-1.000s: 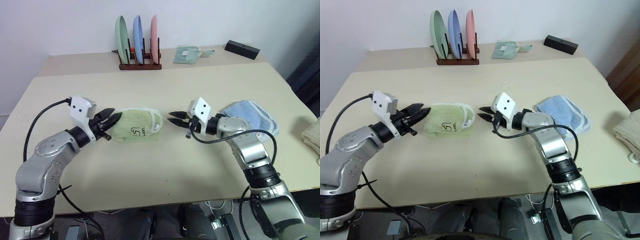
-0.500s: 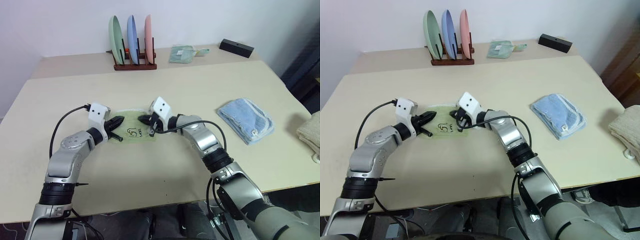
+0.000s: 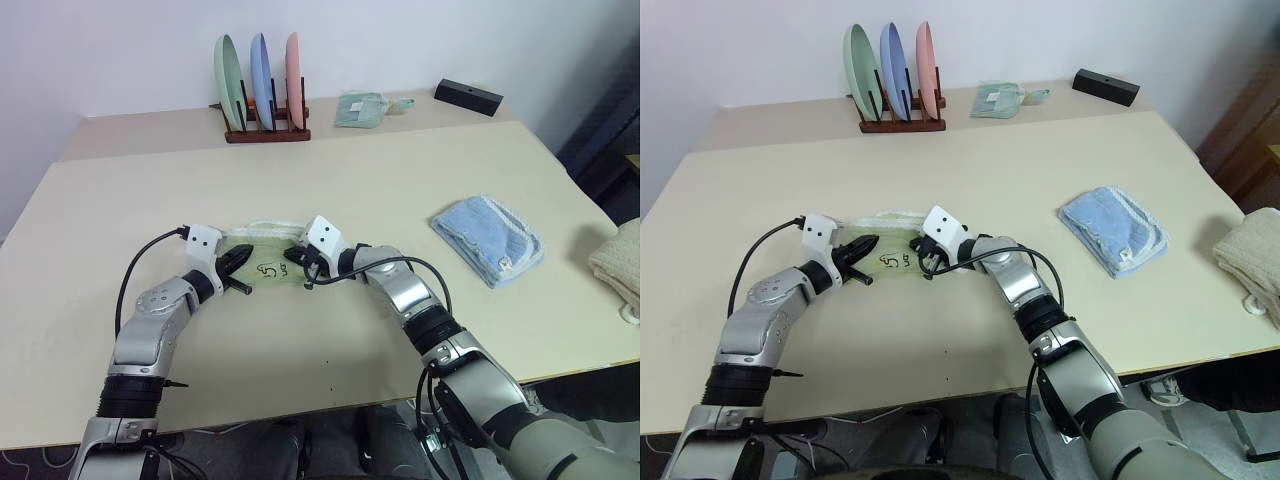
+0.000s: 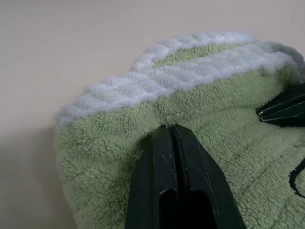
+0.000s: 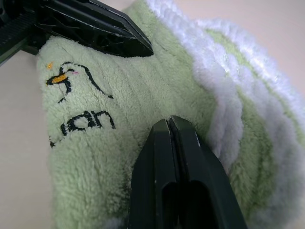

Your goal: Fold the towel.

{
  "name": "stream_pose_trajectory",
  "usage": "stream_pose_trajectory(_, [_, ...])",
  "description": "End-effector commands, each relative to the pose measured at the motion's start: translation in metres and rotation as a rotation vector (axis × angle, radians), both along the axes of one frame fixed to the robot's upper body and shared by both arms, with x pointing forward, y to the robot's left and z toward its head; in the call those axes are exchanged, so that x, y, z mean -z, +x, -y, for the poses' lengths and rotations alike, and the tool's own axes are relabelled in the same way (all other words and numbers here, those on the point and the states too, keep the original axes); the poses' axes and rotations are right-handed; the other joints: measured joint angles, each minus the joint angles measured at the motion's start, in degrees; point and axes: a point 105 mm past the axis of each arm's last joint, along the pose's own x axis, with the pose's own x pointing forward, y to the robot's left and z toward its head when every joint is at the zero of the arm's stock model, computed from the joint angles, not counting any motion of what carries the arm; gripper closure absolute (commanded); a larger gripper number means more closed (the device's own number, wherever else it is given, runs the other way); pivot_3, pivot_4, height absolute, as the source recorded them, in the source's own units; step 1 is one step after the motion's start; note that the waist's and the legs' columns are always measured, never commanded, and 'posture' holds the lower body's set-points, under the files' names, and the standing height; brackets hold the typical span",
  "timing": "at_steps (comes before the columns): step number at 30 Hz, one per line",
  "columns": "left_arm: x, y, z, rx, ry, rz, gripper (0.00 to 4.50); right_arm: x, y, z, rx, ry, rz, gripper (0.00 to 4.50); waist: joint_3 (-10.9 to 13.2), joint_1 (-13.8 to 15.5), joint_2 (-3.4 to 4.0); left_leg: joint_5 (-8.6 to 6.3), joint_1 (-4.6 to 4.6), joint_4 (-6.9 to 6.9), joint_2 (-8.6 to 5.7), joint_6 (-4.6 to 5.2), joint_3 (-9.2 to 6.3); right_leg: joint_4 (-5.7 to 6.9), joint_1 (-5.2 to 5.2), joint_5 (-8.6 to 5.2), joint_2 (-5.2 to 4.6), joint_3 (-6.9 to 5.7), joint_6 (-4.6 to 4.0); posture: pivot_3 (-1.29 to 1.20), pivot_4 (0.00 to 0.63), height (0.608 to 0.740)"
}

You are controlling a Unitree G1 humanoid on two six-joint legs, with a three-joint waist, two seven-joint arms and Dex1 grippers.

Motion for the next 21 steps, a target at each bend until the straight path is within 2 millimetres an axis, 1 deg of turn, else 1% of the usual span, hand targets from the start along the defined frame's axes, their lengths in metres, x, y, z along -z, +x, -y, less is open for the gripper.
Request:
stream_pose_trajectory(1, [-0.033, -0.005, -0.015, -0.051, -0.051, 0.100, 4.47, -0.032, -0.003, 0.008, -0.015, 0.073, 0.049, 3.19, 0.0, -0.1, 0.00, 0.00, -0.07, 0.02, 0.00, 0.00, 0.00, 0.00, -0.06, 0.00, 0.00, 0.00, 0.00, 0.00, 0.150, 0.740])
stream_pose_trajectory(3, [-0.044, -0.013, -0.023, -0.071, -0.120, 0.111, 4.47, -0.043, -0.011, 0.014, -0.043, 0.073, 0.092, 2.25, 0.0, -0.1, 0.00, 0.00, -0.13, 0.01, 0.00, 0.00, 0.00, 0.01, -0.14, 0.00, 0.00, 0.01, 0.00, 0.00, 0.150, 0.740])
stream_pose_trajectory(4, [-0.051, -0.018, -0.031, -0.095, -0.157, 0.119, 4.21, -0.049, -0.017, 0.017, -0.056, 0.075, 0.115, 1.79, 0.0, -0.1, 0.00, 0.00, -0.14, 0.00, 0.00, 0.00, 0.00, 0.01, -0.15, 0.00, 0.00, 0.01, 0.00, 0.00, 0.150, 0.740])
stream_pose_trajectory(5, [-0.056, -0.021, -0.037, -0.118, -0.178, 0.121, 3.90, -0.053, -0.021, 0.020, -0.067, 0.072, 0.133, 1.25, 0.0, -0.1, -0.01, 0.00, -0.14, -0.01, 0.00, 0.00, 0.00, 0.01, -0.15, 0.00, 0.00, 0.01, 0.00, 0.00, 0.150, 0.740])
stream_pose_trajectory(6, [-0.058, -0.024, -0.044, -0.147, -0.196, 0.108, 3.64, -0.056, -0.027, 0.024, -0.081, 0.065, 0.152, 0.82, 0.0, -0.1, -0.01, 0.00, -0.15, -0.01, 0.01, 0.00, 0.00, 0.00, -0.15, 0.00, 0.00, 0.01, 0.00, 0.00, 0.150, 0.740])
stream_pose_trajectory(7, [-0.057, -0.027, -0.051, -0.176, -0.208, 0.087, 3.16, -0.058, -0.031, 0.027, -0.090, 0.056, 0.167, 0.32, 0.0, 0.0, -0.01, -0.01, -0.11, -0.01, 0.01, 0.00, 0.00, 0.01, -0.13, 0.00, 0.00, 0.01, 0.00, 0.00, 0.150, 0.740])
stream_pose_trajectory(8, [-0.051, -0.028, -0.059, -0.220, -0.209, 0.040, 2.67, -0.060, -0.035, 0.030, -0.096, 0.048, 0.181, 0.00, 0.0, 0.0, -0.01, -0.01, -0.12, -0.01, 0.01, -0.01, 0.00, 0.00, -0.13, 0.00, 0.00, 0.01, 0.00, 0.00, 0.150, 0.740])
stream_pose_trajectory(10, [-0.033, -0.031, -0.070, -0.290, -0.219, -0.071, 1.66, -0.063, -0.043, 0.034, -0.110, 0.038, 0.193, 0.00, 0.0, 0.0, -0.01, -0.01, -0.09, -0.01, 0.01, -0.01, 0.00, 0.01, -0.11, 0.00, 0.01, 0.03, 0.00, 0.00, 0.150, 0.740])
stream_pose_trajectory(12, [-0.021, -0.033, -0.070, -0.299, -0.301, -0.170, 0.59, -0.065, -0.048, 0.035, -0.124, 0.030, 0.201, 0.00, 0.0, 0.1, -0.02, -0.01, -0.08, 0.00, 0.01, -0.01, 0.01, 0.01, -0.08, 0.00, 0.01, 0.03, 0.01, 0.00, 0.150, 0.740])
stream_pose_trajectory(13, [-0.017, -0.034, -0.067, -0.284, -0.326, -0.208, 0.06, -0.066, -0.049, 0.035, -0.129, 0.026, 0.206, 0.00, 0.0, 0.2, -0.02, -0.01, -0.08, 0.01, 0.00, -0.01, 0.00, 0.00, -0.07, 0.00, 0.01, 0.03, 0.01, 0.00, 0.150, 0.740])
stream_pose_trajectory(16, [-0.011, -0.035, -0.047, -0.194, -0.432, -0.294, 0.02, -0.067, -0.055, 0.034, -0.154, 0.009, 0.227, 0.00, 0.0, 0.5, -0.04, -0.01, -0.08, 0.02, 0.00, -0.01, 0.00, 0.00, -0.07, 0.00, 0.00, 0.02, 0.01, 0.00, 0.150, 0.740])
stream_pose_trajectory(21, [-0.012, -0.031, -0.025, -0.100, -0.487, -0.348, 0.02, -0.071, -0.060, 0.032, -0.172, 0.012, 0.246, 0.00, 0.0, 1.2, -0.06, -0.01, -0.07, 0.06, 0.00, -0.01, 0.01, 0.00, -0.04, 0.00, 0.00, 0.02, 0.01, 0.00, 0.150, 0.740])
